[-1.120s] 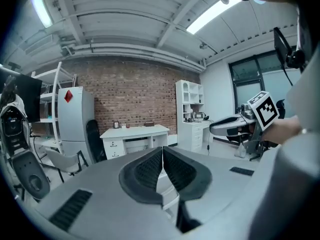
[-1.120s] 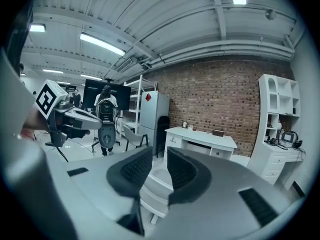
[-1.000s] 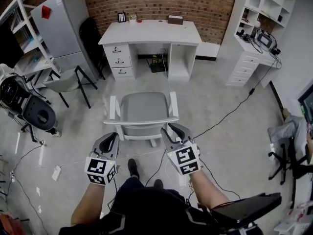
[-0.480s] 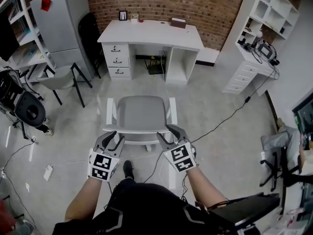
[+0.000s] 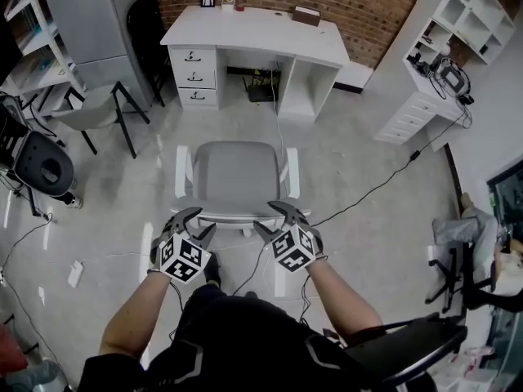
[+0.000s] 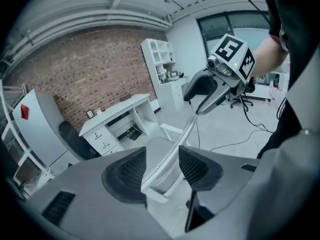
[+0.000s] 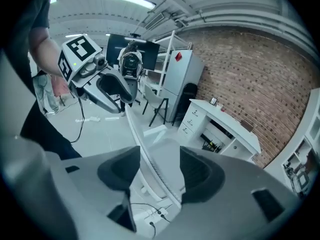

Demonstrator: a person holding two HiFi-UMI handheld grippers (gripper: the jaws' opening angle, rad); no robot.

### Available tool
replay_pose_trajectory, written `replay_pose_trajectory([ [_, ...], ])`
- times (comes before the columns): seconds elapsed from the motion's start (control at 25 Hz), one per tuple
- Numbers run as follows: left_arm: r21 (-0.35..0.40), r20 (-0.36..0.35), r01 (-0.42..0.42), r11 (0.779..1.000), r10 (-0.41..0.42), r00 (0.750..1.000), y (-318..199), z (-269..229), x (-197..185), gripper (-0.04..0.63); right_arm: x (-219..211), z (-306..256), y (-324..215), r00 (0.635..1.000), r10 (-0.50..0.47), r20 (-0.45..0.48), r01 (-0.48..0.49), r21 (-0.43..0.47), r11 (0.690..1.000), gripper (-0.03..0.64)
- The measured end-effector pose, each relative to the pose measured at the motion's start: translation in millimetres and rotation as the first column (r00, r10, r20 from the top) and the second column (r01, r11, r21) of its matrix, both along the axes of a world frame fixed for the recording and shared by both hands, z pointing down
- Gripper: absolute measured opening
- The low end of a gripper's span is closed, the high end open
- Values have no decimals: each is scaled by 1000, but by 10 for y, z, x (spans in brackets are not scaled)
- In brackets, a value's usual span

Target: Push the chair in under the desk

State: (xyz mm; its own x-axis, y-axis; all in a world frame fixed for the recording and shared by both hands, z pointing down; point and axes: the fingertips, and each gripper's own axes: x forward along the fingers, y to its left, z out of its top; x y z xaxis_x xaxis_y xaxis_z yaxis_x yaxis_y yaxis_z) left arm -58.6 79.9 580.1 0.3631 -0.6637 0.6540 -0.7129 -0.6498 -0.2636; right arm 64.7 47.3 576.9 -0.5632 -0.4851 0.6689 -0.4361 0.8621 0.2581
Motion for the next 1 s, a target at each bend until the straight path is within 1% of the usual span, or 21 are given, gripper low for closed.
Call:
replay_pose_trajectory([
  [0.08,-18,59,-30,999,31,998,-63,157,-8,210,-46,164,-20,998,-41,-52,41,-15,999,262],
  [0.16,-51,139,-75,996,82,987,-103,336,-17,212,-85,335,-35,989,-88,-115,86,-25,996,267],
  [0.28,-113,236,-149,982,173,956,-124,596,-1,215,-110,578,-57,967,-146,-210,143,-32,989,267],
  [0.4,-155,291,-185,970,224,930,-173,795,-2,213,-120,787,-102,942,-178,-286,173,-42,984,267],
  [0.48,-173,321,-201,964,248,914,-219,886,-11,205,-130,887,-131,930,-188,-317,181,-51,982,265],
  [0.56,-176,370,-221,959,272,888,-266,941,-34,160,-150,953,-154,924,-191,-332,182,-58,982,248],
  [0.6,-179,393,-230,956,284,875,-280,963,-42,158,-154,986,-164,921,-191,-340,182,-60,982,235],
  [0.72,-198,420,-263,944,324,848,-285,981,-14,150,-128,1080,-184,903,-202,-379,196,-56,979,214],
  [0.84,-214,454,-316,924,381,805,-278,1009,-11,126,-132,1131,-188,882,-234,-410,234,-50,971,178],
  [0.88,-227,457,-324,919,394,798,-281,1021,-21,120,-141,1140,-189,876,-246,-416,247,-52,968,169],
  [1.0,-275,440,-325,905,418,795,-293,1042,-42,115,-164,1160,-187,860,-277,-429,280,-57,958,137],
])
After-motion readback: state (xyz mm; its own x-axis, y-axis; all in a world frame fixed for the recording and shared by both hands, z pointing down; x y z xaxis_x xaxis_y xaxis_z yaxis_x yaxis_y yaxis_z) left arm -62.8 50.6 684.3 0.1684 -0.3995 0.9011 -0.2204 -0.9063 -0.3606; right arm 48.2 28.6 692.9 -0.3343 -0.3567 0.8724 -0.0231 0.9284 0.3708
